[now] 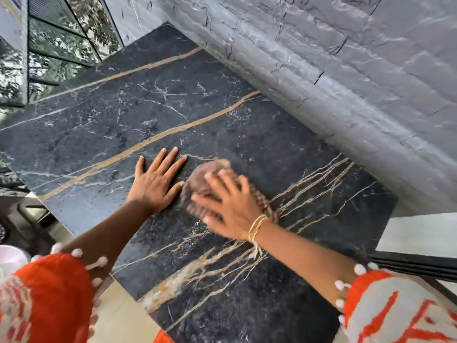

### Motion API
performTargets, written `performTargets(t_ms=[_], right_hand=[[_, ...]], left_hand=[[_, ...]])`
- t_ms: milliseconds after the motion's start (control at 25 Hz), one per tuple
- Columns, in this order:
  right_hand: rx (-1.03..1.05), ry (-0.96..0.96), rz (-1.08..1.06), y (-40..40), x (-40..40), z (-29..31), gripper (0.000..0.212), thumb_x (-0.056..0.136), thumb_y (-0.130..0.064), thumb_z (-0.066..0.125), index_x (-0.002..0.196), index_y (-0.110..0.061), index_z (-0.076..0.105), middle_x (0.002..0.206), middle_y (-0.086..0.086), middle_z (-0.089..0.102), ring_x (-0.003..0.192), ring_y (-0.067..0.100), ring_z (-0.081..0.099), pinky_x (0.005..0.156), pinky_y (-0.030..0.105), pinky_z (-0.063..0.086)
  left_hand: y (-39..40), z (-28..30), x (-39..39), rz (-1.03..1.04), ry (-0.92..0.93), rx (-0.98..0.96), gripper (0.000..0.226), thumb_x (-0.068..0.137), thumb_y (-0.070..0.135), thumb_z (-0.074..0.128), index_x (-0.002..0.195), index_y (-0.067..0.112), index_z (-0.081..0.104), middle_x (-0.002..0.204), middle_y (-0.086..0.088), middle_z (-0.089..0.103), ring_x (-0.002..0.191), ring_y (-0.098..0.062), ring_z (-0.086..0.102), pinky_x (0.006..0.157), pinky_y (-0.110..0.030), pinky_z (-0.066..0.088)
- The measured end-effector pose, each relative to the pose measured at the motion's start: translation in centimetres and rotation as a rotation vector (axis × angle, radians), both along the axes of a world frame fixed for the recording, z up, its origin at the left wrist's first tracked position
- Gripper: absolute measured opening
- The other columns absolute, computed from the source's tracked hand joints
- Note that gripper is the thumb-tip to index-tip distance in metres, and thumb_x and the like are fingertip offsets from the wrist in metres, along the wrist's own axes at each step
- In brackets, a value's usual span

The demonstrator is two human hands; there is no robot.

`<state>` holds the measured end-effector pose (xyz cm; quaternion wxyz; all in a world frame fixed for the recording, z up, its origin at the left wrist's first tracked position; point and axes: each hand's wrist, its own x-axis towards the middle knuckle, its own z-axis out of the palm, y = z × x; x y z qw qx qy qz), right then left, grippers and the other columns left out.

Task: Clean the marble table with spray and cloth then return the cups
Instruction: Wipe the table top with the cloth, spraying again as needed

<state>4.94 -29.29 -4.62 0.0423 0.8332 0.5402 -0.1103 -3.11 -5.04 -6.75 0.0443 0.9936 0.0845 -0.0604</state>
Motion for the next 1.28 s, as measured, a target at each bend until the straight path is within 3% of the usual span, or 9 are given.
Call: performTargets(t_ms=[160, 360, 520, 640, 800, 920, 1080, 1200, 1280], right_hand=[[0.018, -0.044, 0.279, 0.8, 2.8, -0.5, 0.061, 0.091, -0.067, 0.028, 0.148, -0.049, 0.016, 0.163, 0.003, 0.010, 0.146, 0.037, 0.017, 0.108, 0.068, 0.016], [-0.003, -0.090, -0.459, 0.0, 17.7, -0.1, 0.056, 0.092, -0.063, 0.020, 0.147, -0.052, 0.014, 0.163, -0.003, 0.003, 0.148, 0.035, 0.007, 0.111, 0.068, 0.015], [0.027, -0.010, -0.884, -0.5, 20.3, -0.2, 0.057, 0.092, -0.063, 0.025, 0.147, -0.049, 0.020, 0.163, 0.001, 0.004, 0.147, 0.037, 0.009, 0.111, 0.069, 0.010], [0.026, -0.058, -0.687, 2.0, 15.5, -0.1, 0.057, 0.092, -0.064, 0.020, 0.147, -0.049, 0.017, 0.163, 0.006, 0.005, 0.146, 0.040, 0.010, 0.111, 0.068, 0.012], [0.019, -0.040, -0.109, 3.8, 5.6, -0.3, 0.060, 0.091, -0.064, 0.025, 0.148, -0.048, 0.019, 0.163, 0.008, 0.007, 0.146, 0.040, 0.015, 0.109, 0.067, 0.017], [0.011, -0.034, 0.100, 4.0, 6.5, -0.6, 0.061, 0.090, -0.068, 0.025, 0.148, -0.050, 0.016, 0.163, 0.005, 0.008, 0.146, 0.039, 0.017, 0.109, 0.067, 0.016], [-0.019, -0.081, -0.351, 4.3, 16.7, -0.1, 0.058, 0.092, -0.066, 0.015, 0.147, -0.053, 0.008, 0.163, 0.000, -0.002, 0.148, 0.038, 0.003, 0.110, 0.070, 0.013], [-0.025, 0.043, -0.807, 3.0, 21.9, 0.2, 0.058, 0.093, -0.065, 0.017, 0.148, -0.051, 0.008, 0.163, 0.000, -0.006, 0.148, 0.037, -0.001, 0.111, 0.070, 0.007], [-0.057, 0.083, -0.925, 2.8, 22.1, 0.2, 0.060, 0.093, -0.064, 0.019, 0.150, -0.048, 0.006, 0.163, 0.003, -0.008, 0.148, 0.038, -0.002, 0.110, 0.071, 0.007]], left_hand=[[0.0, -0.1, 0.2, -0.002, -0.002, -0.007, 0.065, 0.093, 0.060, 0.013, 0.153, 0.036, 0.005, 0.162, 0.007, 0.004, 0.149, -0.018, 0.008, 0.114, -0.061, 0.007], [0.0, -0.3, 0.0, 0.020, -0.032, -0.012, 0.065, 0.093, 0.061, 0.016, 0.153, 0.038, 0.006, 0.162, 0.009, 0.004, 0.149, -0.016, 0.007, 0.115, -0.059, 0.008], [0.1, -0.1, 0.3, 0.016, -0.030, -0.023, 0.065, 0.092, 0.062, 0.019, 0.153, 0.039, 0.009, 0.162, 0.009, 0.006, 0.149, -0.015, 0.009, 0.115, -0.058, 0.009], [0.0, 0.1, 0.0, 0.016, -0.024, -0.019, 0.066, 0.092, 0.063, 0.019, 0.153, 0.039, 0.010, 0.162, 0.008, 0.008, 0.149, -0.017, 0.010, 0.115, -0.058, 0.008], [0.1, 0.2, 0.3, 0.006, -0.009, -0.020, 0.068, 0.091, 0.064, 0.020, 0.151, 0.032, 0.023, 0.162, 0.006, 0.010, 0.149, -0.018, 0.012, 0.116, -0.058, 0.007], [0.0, 0.1, 0.3, 0.013, -0.012, -0.025, 0.069, 0.091, 0.065, 0.020, 0.151, 0.031, 0.024, 0.162, 0.007, 0.010, 0.149, -0.017, 0.011, 0.116, -0.058, 0.006], [0.2, 0.3, 0.3, 0.014, -0.023, -0.033, 0.067, 0.091, 0.063, 0.023, 0.152, 0.039, 0.009, 0.162, 0.009, 0.007, 0.149, -0.016, 0.009, 0.116, -0.057, 0.006], [0.1, 0.1, 0.2, 0.020, -0.034, -0.038, 0.067, 0.091, 0.062, 0.025, 0.152, 0.040, 0.008, 0.162, 0.009, 0.006, 0.149, -0.015, 0.008, 0.116, -0.056, 0.006], [0.2, 0.1, 0.1, 0.019, -0.039, -0.043, 0.067, 0.092, 0.062, 0.025, 0.152, 0.040, 0.009, 0.162, 0.009, 0.007, 0.149, -0.015, 0.008, 0.116, -0.056, 0.006]])
